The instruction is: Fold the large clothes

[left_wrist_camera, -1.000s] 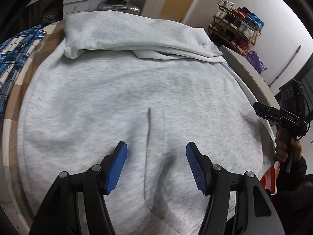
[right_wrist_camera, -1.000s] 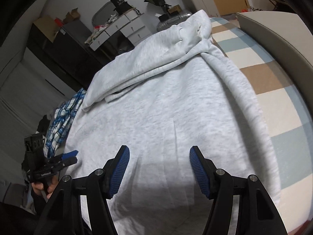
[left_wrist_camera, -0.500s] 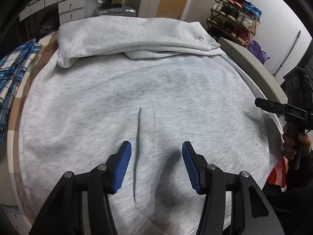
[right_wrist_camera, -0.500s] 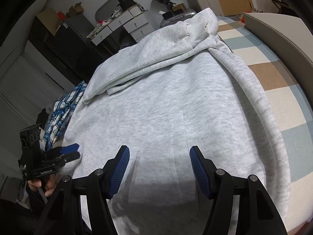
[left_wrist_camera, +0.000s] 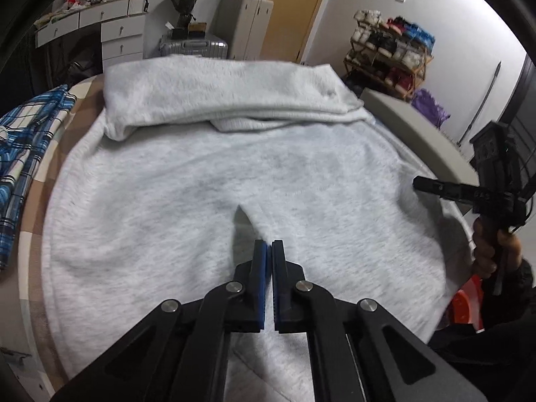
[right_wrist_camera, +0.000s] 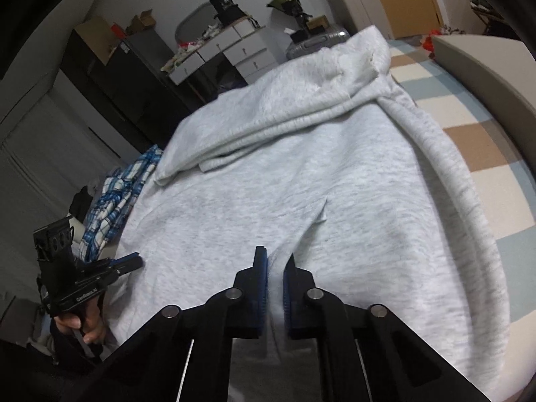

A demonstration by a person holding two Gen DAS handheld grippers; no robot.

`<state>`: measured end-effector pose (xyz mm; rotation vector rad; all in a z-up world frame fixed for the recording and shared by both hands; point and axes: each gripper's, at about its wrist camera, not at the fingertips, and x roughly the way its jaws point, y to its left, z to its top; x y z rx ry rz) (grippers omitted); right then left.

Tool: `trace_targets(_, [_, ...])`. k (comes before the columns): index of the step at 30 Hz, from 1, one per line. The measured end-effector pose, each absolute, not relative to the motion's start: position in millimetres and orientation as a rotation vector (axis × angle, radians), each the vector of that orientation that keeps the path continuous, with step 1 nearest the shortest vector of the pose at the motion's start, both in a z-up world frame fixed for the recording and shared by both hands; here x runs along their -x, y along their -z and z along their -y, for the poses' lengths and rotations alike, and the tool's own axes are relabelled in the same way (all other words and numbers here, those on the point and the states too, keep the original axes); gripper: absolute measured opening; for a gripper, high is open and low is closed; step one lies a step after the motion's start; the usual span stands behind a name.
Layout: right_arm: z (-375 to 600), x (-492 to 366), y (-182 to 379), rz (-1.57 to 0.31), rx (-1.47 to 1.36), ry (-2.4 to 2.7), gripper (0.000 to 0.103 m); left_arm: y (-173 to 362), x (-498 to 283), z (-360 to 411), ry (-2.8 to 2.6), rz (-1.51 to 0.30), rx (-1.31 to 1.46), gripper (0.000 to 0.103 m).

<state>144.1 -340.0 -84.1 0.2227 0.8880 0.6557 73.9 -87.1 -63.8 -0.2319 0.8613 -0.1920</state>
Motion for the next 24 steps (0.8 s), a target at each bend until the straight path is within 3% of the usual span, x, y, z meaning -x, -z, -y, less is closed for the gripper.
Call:
trace_targets(3, [347,-136,74,-0.817,-0.221,-0.645,0.006,54,-68,80,0.215,-0.837,0.259,0.000])
trace_targets(11, [364,-142,97,-0.939,-0.250,-0.552,0.011,71,-69,79,0.225,-0.885,0.299,0.000])
trace_targets(12, [364,-141,95,-0.932,-0.243,-0.554,0.012,72,-70,79,0.227,-0.889,0.303,0.011])
trace_targets(13, [364,-140,94,-0.928,-0.237,-0.558,0.016,71,-70,79,0.222,-0.894,0.305,0.036])
trace_targets(15, [363,-140,94,-0.930,-0.231,-0.570,0.022,74,-76,82,0.192,-0.915,0.302,0.057])
trace_targets(21, [359,-142,101,-0.952,-0.235,-0.583,0.030,84,-93,92,0.245,-0.968,0.302,0.057])
trace_targets(24, [354,-143,102,-0.959,-0.242,-0.592,0.030,81,-94,108,0.340,-0.946,0.287,0.047])
